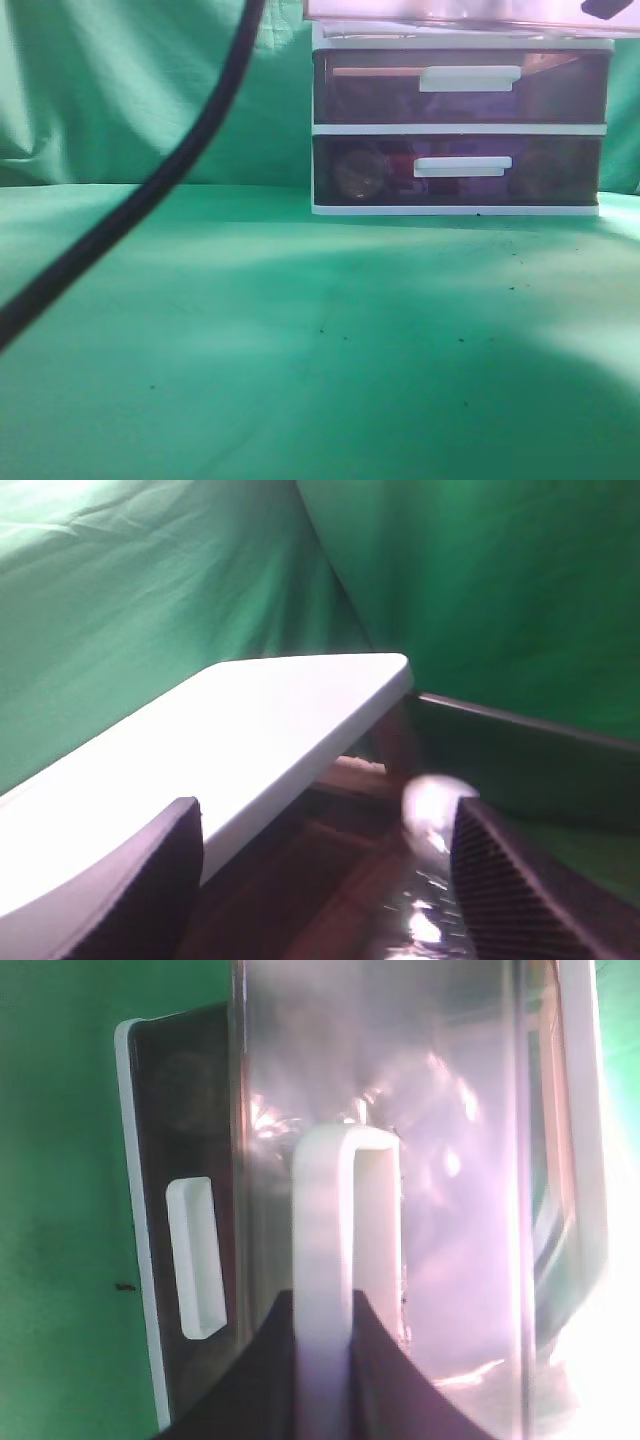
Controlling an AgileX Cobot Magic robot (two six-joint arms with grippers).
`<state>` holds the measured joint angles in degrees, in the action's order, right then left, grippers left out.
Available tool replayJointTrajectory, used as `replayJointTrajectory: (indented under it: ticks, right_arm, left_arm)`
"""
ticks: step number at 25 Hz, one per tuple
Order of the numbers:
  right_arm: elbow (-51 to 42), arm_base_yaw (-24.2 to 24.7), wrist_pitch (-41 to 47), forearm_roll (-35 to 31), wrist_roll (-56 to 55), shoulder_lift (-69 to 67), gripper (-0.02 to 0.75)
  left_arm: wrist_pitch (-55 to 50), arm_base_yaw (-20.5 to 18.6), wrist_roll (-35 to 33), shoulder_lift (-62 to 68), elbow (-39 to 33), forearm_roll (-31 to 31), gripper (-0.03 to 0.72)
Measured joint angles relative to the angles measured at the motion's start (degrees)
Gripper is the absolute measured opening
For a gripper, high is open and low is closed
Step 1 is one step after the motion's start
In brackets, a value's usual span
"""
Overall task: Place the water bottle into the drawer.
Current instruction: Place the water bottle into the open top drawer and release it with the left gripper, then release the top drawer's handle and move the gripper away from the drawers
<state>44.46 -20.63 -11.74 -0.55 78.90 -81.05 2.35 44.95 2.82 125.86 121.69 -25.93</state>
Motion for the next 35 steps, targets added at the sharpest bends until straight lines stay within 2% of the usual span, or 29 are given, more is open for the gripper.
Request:
replayJointTrajectory:
  ticks: [5, 8, 11, 13, 14, 17, 22, 27, 35]
  right_arm:
    - [-0.1, 0.2, 0.3, -0.2, 0.0, 0.4, 0.078]
    - [-0.1, 0.2, 0.0, 0.0, 0.1, 0.4, 0.078]
    - [-0.1, 0.0, 0.3, 0.8, 0.4, 0.2, 0.078]
    - [-0.1, -0.1, -0.2, 0.7, 0.4, -0.1, 0.078]
    - [-0.1, -0.1, -0.7, 0.7, 0.5, -0.1, 0.078]
    - [-0.6, -0.1, -2.4, 0.8, 2.2, -0.2, 0.078]
    - [1.0, -0.1, -1.5, 0.4, 4.1, -1.3, 0.078]
    - [6.1, 2.4, 0.8, 1.7, 4.7, -3.5, 0.078]
    - [16.6, 3.9, 3.7, 3.9, 4.8, -10.0, 0.078]
  left_arm:
    - [-0.6, -0.1, 1.7, 0.5, 2.1, 0.0, 0.501]
    - [-10.4, 0.6, 1.7, 0.3, 5.7, -2.8, 0.501]
    - [-27.7, 1.7, 2.7, -2.2, 8.9, -4.6, 0.35]
    - [-37.7, 1.8, 3.6, -5.7, 10.5, -4.4, 0.158]
    - [-41.3, 1.8, 3.8, -7.9, 11.1, -4.4, 0.102]
    - [-51.4, 1.8, 4.0, -12.9, 11.8, -5.3, 0.0]
    - [-62.2, 1.7, 4.3, -17.7, 11.8, -5.4, 0.0]
    - [-72.8, 1.7, 4.3, -21.0, 11.8, -6.5, 0.0]
    - [-75.3, 1.7, 4.3, -23.8, 11.8, -7.1, 0.0]
